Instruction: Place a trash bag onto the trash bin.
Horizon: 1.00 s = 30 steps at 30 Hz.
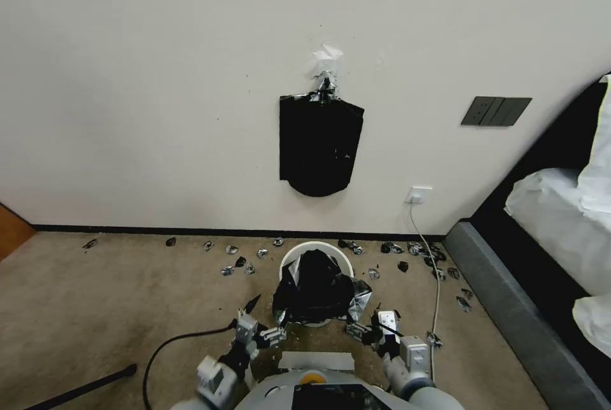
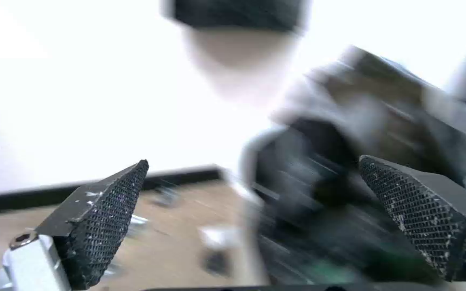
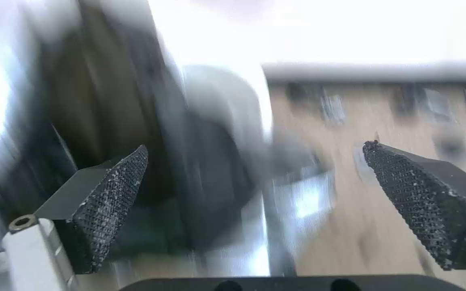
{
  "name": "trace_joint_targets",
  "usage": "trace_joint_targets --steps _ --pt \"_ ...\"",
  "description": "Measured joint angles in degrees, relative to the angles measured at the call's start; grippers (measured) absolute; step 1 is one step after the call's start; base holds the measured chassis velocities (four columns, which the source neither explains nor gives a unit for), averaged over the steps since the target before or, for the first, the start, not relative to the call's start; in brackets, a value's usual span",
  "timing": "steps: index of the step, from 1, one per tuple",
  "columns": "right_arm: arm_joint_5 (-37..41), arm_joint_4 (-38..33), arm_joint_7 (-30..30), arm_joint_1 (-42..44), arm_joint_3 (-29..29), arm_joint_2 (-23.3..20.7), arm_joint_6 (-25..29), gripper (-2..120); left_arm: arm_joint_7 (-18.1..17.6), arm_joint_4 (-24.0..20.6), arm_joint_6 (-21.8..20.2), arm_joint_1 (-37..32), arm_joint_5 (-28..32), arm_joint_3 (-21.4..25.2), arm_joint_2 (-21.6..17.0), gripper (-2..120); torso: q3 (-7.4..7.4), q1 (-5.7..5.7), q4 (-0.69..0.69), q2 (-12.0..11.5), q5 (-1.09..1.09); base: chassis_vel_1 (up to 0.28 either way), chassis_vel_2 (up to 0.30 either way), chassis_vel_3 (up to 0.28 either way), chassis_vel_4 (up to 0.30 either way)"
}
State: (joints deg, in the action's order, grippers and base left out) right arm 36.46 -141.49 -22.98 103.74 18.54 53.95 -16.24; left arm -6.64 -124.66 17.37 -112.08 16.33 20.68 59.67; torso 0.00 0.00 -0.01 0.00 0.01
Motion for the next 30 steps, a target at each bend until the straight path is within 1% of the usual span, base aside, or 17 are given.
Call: trace_joint_targets --steps 1,2,3,5,6,8,9,11,13,14,15,16,18,19,21,22,30 --pt "5.6 -0.2 3.0 -2.9 2.2 -1.3 -1.5 100 -0.2 -0.2 0.0 0.1 -0.2 1.5 1.6 100 0.00 0.00 0.01 0.0 0.00 0.000 0.000 0.000 0.000" --pt "5.6 -0.2 3.0 -2.9 2.2 -1.3 -1.5 100 -0.2 -0.2 0.0 0.1 -0.2 1.5 1.6 100 0.00 0.00 0.01 0.0 0.00 0.000 0.000 0.000 0.000" --pt "10.4 0.6 6.7 -7.1 3.8 -2.9 -3.7 100 -0.2 -0.5 0.0 0.2 -0.4 2.8 3.0 100 0.00 0.00 0.00 0.0 -0.01 0.000 0.000 0.000 0.000" --pt "12.6 2.0 9.0 -10.4 4.2 -3.9 -5.2 100 -0.1 -0.9 -0.1 0.1 -0.5 3.7 4.1 100 0.00 0.00 0.01 0.0 -0.01 0.000 0.000 0.000 0.000" --pt "14.6 4.3 11.7 -14.8 4.0 -5.2 -7.2 100 0.0 -1.4 -0.3 -0.1 -1.1 4.4 5.2 100 -0.01 0.00 0.00 0.0 0.02 0.000 0.000 0.000 0.000" --pt "17.4 9.8 15.8 -23.5 1.6 -7.5 -11.5 100 0.2 -1.9 -0.4 -0.5 -4.1 5.6 7.1 100 -0.01 0.00 0.03 0.0 0.02 0.000 0.000 0.000 0.000" --pt "17.4 9.8 15.8 -23.5 1.6 -7.5 -11.5 100 0.2 -1.9 -0.4 -0.5 -4.1 5.6 7.1 100 -0.01 0.00 0.03 0.0 0.02 0.000 0.000 0.000 0.000" --pt "19.1 17.7 21.5 -34.2 -1.7 -9.9 -16.3 100 0.5 -2.2 -0.8 -0.1 -6.1 6.3 7.9 100 -0.01 0.00 0.07 0.0 0.02 0.000 0.000 0.000 0.000" --pt "19.2 20.4 23.6 -36.9 -2.3 -10.8 -17.8 100 0.6 -2.1 -1.3 0.8 -6.3 6.2 7.3 100 -0.01 -0.01 0.05 0.0 -0.02 0.000 0.000 0.000 0.000" --pt "19.2 22.7 25.3 -39.2 -3.3 -11.4 -18.9 100 0.8 -1.8 -1.5 1.3 -6.5 6.1 6.8 100 -0.01 0.00 -0.05 0.0 -0.02 0.000 0.000 0.000 0.000" --pt "19.3 25.5 27.4 -42.7 -5.8 -12.0 -19.7 100 1.0 -1.7 -1.5 1.1 -6.7 6.4 6.8 100 -0.01 0.00 -0.07 0.0 -0.04 0.000 0.000 0.000 0.000" --pt "19.3 25.5 27.4 -42.7 -5.8 -12.0 -19.7 100 1.0 -1.7 -1.5 1.1 -6.7 6.4 6.8 100 -0.01 0.00 -0.07 0.0 -0.04 0.000 0.000 0.000 0.000" --pt "19.3 31.3 30.9 -49.7 -12.0 -12.5 -20.5 100 1.3 -1.7 -1.2 -0.3 -6.8 7.5 7.4 100 -0.01 0.00 0.00 0.0 0.01 0.000 0.000 0.000 0.000" --pt "19.3 31.3 30.9 -49.7 -12.0 -12.5 -20.5 100 1.3 -1.7 -1.2 -0.3 -6.8 7.5 7.4 100 -0.01 0.00 0.00 0.0 0.01 0.000 0.000 0.000 0.000" --pt "18.5 38.7 35.4 -58.7 -20.6 -12.2 -20.7 100 1.5 -1.9 -0.7 -1.8 -7.2 9.2 8.1 100 -0.01 0.00 0.08 0.0 0.00 0.000 0.000 0.000 0.000" --pt "17.8 40.8 37.0 -61.3 -23.4 -11.7 -20.6 100 1.6 -2.0 -0.6 -2.1 -7.5 9.7 8.4 100 -0.01 0.00 0.05 0.0 -0.02 0.000 0.000 0.000 0.000" --pt "12.1 49.4 42.5 -68.3 -32.9 -7.5 -18.1 99 1.9 -3.5 -1.6 -3.4 -8.0 10.9 10.1 100 -0.01 0.00 0.01 0.0 -0.01 0.000 0.000 0.000 0.000"
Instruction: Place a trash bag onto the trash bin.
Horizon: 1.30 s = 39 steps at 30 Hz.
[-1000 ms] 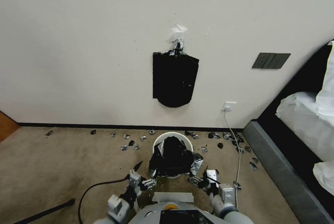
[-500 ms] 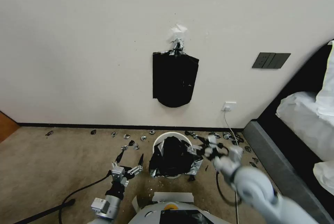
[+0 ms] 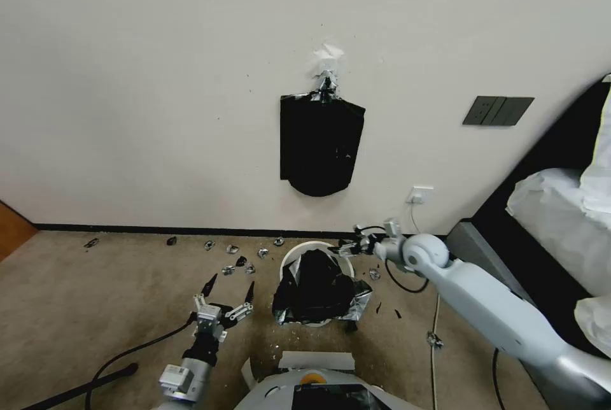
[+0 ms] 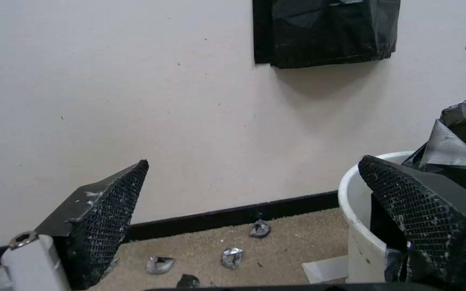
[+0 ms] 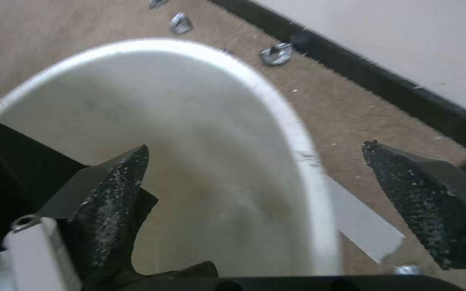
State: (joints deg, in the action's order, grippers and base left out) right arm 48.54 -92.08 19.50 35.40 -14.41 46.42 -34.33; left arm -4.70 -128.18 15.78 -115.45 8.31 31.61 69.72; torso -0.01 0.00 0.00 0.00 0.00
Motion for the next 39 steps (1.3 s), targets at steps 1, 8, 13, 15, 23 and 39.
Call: trace_joint_targets --steps 1,8,13,15,23,39 --pt "0.0 0.0 0.0 0.0 0.0 0.0 0.0 99 0.0 0.0 0.0 0.0 0.0 0.0 0.0 100 0.00 0.00 0.00 0.0 0.00 0.000 0.000 0.000 0.000" --pt "-0.2 2.7 1.4 -1.4 -2.3 2.0 1.2 80 0.3 -0.7 -0.7 -0.5 -0.9 -0.8 2.0 100 0.00 0.00 -0.01 0.0 0.00 0.000 0.000 0.000 0.000" --pt "-0.3 3.5 1.5 -2.1 -3.1 2.4 1.6 65 0.2 -1.2 -0.8 -1.0 -0.2 -0.9 2.4 100 0.00 0.00 0.00 0.0 0.00 0.000 0.000 0.000 0.000" --pt "-0.4 3.8 1.5 -2.3 -3.8 2.4 1.9 51 0.0 -1.5 -1.1 -0.9 0.6 -1.1 2.7 100 0.00 0.00 0.00 0.0 0.00 0.000 0.000 0.000 0.000" --pt "-1.0 5.5 1.4 -2.4 -4.3 2.6 3.1 21 -0.2 -1.8 -1.5 -0.4 0.9 -1.5 2.8 100 0.00 0.00 0.00 0.0 0.00 0.000 0.000 0.000 0.000" --pt "9.2 -1.7 -16.6 4.9 3.7 -0.3 1.9 4 -1.7 -2.6 -3.5 1.7 3.3 -2.9 2.2 100 0.01 0.00 0.00 0.0 0.00 0.000 0.000 0.000 0.000"
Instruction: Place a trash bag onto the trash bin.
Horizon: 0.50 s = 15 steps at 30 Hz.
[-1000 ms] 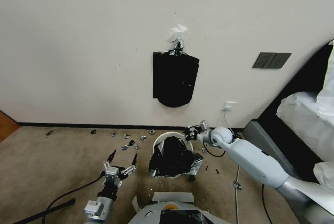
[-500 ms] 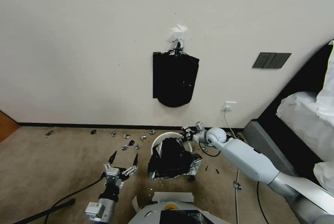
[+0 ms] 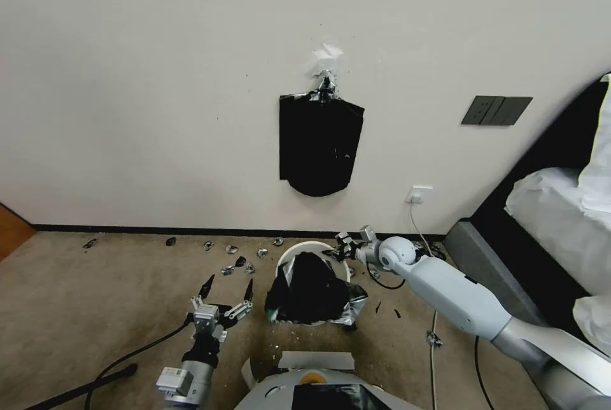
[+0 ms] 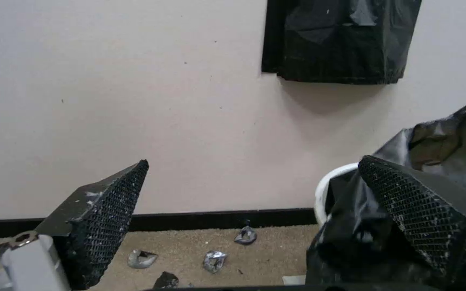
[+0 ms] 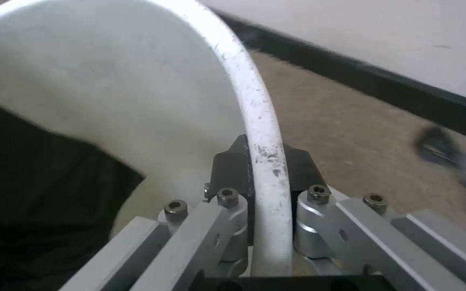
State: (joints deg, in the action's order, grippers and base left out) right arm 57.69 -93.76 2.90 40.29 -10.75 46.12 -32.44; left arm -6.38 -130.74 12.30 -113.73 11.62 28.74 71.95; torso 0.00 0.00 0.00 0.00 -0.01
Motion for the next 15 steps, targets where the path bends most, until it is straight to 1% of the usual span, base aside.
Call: trace_joint_targets --steps 2,3,4,5,6,7,8,9,10,11,12,13,14,15 --pt "4.1 -3.0 -6.3 3.1 2.5 -0.7 0.9 4 -0.1 0.0 -0.9 0.3 0.1 0.1 -0.3 100 0.00 0.00 0.00 0.0 0.02 0.000 0.000 0.000 0.000" --pt "4.1 -3.0 -6.3 3.1 2.5 -0.7 0.9 4 -0.1 0.0 -0.9 0.3 0.1 0.1 -0.3 100 0.00 0.00 0.00 0.0 0.02 0.000 0.000 0.000 0.000" --pt "8.5 -6.2 -11.5 6.4 5.6 -1.0 1.2 4 -0.2 0.1 -1.4 0.7 0.3 0.3 -0.5 100 0.00 0.00 -0.02 0.0 0.01 0.000 0.000 0.000 0.000" --pt "11.3 -9.0 -15.7 9.1 8.1 -1.0 1.6 4 -0.3 0.1 -1.7 1.0 0.6 0.3 -0.6 100 0.00 0.00 -0.01 0.0 0.00 0.000 0.000 0.000 0.000" --pt "12.8 -10.9 -18.6 10.9 9.7 -1.0 2.2 4 -0.4 0.1 -1.8 1.1 0.8 0.4 -0.7 100 0.00 0.00 -0.01 0.0 0.01 0.000 0.000 0.000 0.000" --pt "12.8 -10.9 -18.6 10.9 9.7 -1.0 2.2 4 -0.4 0.1 -1.8 1.1 0.8 0.4 -0.7 100 0.00 0.00 -0.01 0.0 0.01 0.000 0.000 0.000 0.000" --pt "15.4 -15.1 -25.6 14.5 12.9 -0.6 3.8 4 -0.5 0.1 -2.1 1.3 1.1 0.4 -0.9 100 0.00 0.00 0.00 0.0 0.02 0.000 0.000 0.000 0.000" --pt "17.0 -17.4 -29.6 16.0 14.4 -0.3 4.8 4 -0.5 0.1 -2.2 1.4 1.3 0.4 -1.0 100 0.01 0.00 -0.01 0.0 -0.02 0.000 0.000 0.000 0.000" --pt "17.0 -17.4 -29.6 16.0 14.4 -0.3 4.8 4 -0.5 0.1 -2.2 1.4 1.3 0.4 -1.0 100 0.01 0.00 -0.01 0.0 -0.02 0.000 0.000 0.000 0.000" --pt "18.3 -19.8 -34.1 17.7 15.7 0.4 6.1 4 -0.5 0.1 -2.3 1.6 1.4 0.3 -1.2 100 0.00 0.00 -0.01 0.0 -0.02 0.000 0.000 0.000 0.000" --pt "17.8 -21.8 -37.2 19.4 16.5 1.3 8.1 4 -0.5 0.1 -2.3 1.8 1.5 0.2 -1.5 100 0.00 0.00 0.01 0.0 0.00 0.000 0.000 0.000 0.000" --pt "15.3 -23.2 -38.8 21.0 16.7 2.2 10.5 4 -0.5 0.1 -2.4 2.0 1.7 0.1 -1.7 100 0.00 0.00 0.02 0.0 0.00 0.000 0.000 0.000 0.000" --pt "15.3 -23.2 -38.8 21.0 16.7 2.2 10.5 4 -0.5 0.1 -2.4 2.0 1.7 0.1 -1.7 100 0.00 0.00 0.02 0.0 0.00 0.000 0.000 0.000 0.000" --pt "12.6 -24.5 -40.4 22.7 16.8 3.2 12.7 4 -0.5 0.1 -2.6 2.1 1.9 0.0 -2.0 100 0.00 0.00 0.02 0.0 0.01 0.000 0.000 0.000 0.000"
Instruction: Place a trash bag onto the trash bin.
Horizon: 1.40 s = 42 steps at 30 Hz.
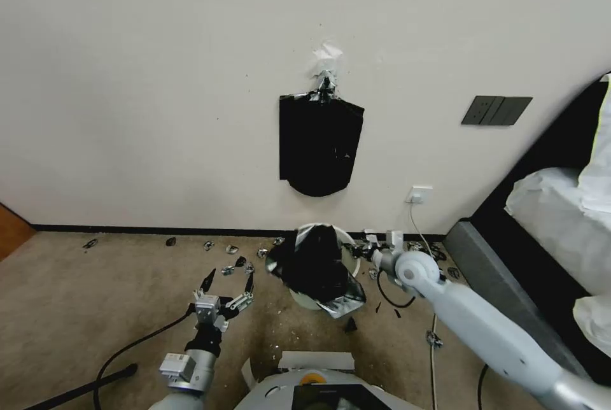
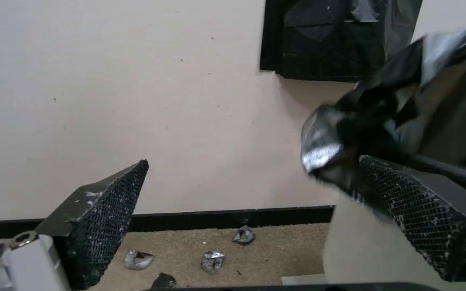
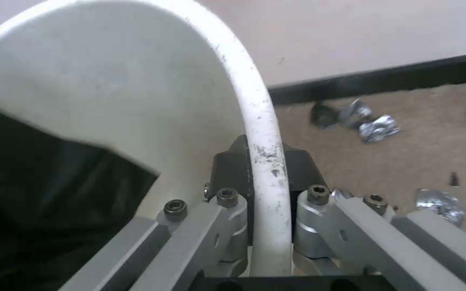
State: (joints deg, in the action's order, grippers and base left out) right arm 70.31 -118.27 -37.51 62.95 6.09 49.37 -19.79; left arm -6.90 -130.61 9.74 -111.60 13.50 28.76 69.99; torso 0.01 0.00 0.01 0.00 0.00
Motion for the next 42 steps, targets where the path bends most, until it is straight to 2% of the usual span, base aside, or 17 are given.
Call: trace_joint_targets --steps 2,8,17,30,32,35,38,39,42 --pt "-3.7 -2.5 -4.3 3.6 0.5 2.5 2.3 4 0.0 0.0 -0.2 0.2 0.4 -0.1 -0.8 100 0.00 0.00 0.00 0.0 -0.01 0.000 0.000 0.000 0.000" --pt "-10.6 -4.5 -9.3 11.5 1.1 6.9 3.7 4 -0.1 -0.3 -1.2 1.0 2.1 0.5 -2.5 100 0.00 0.00 -0.02 0.0 -0.01 0.000 0.000 0.000 0.000" --pt "-13.6 -3.6 -10.7 17.1 0.3 11.4 4.5 4 -0.1 -0.9 -2.4 1.3 3.2 1.1 -4.1 100 0.00 0.00 -0.01 0.0 0.00 0.000 0.000 0.000 0.000" --pt "-14.9 -1.0 -9.1 17.8 -0.6 14.0 5.1 7 -0.1 -1.0 -2.7 1.3 3.1 0.8 -4.0 100 0.00 0.00 -0.01 0.0 -0.01 0.000 0.000 0.000 0.000" --pt "-14.9 -0.8 -8.6 17.8 -0.9 14.2 5.1 18 -0.1 -1.0 -2.7 0.8 2.8 0.4 -3.6 100 0.00 0.00 0.00 0.0 0.00 0.000 0.000 0.000 0.000" --pt "-15.3 -0.8 -8.1 17.9 -1.0 14.0 5.0 24 -0.1 -1.0 -2.7 0.7 2.6 0.2 -3.3 100 0.00 0.00 -0.01 0.0 0.00 0.000 0.000 0.000 0.000" --pt "-17.0 -1.8 -7.1 17.9 -0.8 12.8 4.9 39 -0.1 -1.1 -2.7 0.6 2.1 -0.2 -2.9 100 0.00 0.00 -0.01 0.0 0.01 0.000 0.000 0.000 0.000" --pt "-17.0 -1.8 -7.1 17.9 -0.8 12.8 4.9 39 -0.1 -1.1 -2.7 0.6 2.1 -0.2 -2.9 100 0.00 0.00 -0.01 0.0 0.01 0.000 0.000 0.000 0.000" --pt "-21.0 -6.9 -4.7 18.5 0.5 8.9 4.0 54 -0.5 -1.6 -3.1 0.5 1.9 -0.5 -2.8 100 0.00 0.00 -0.01 0.0 0.01 0.000 0.000 0.000 0.000"
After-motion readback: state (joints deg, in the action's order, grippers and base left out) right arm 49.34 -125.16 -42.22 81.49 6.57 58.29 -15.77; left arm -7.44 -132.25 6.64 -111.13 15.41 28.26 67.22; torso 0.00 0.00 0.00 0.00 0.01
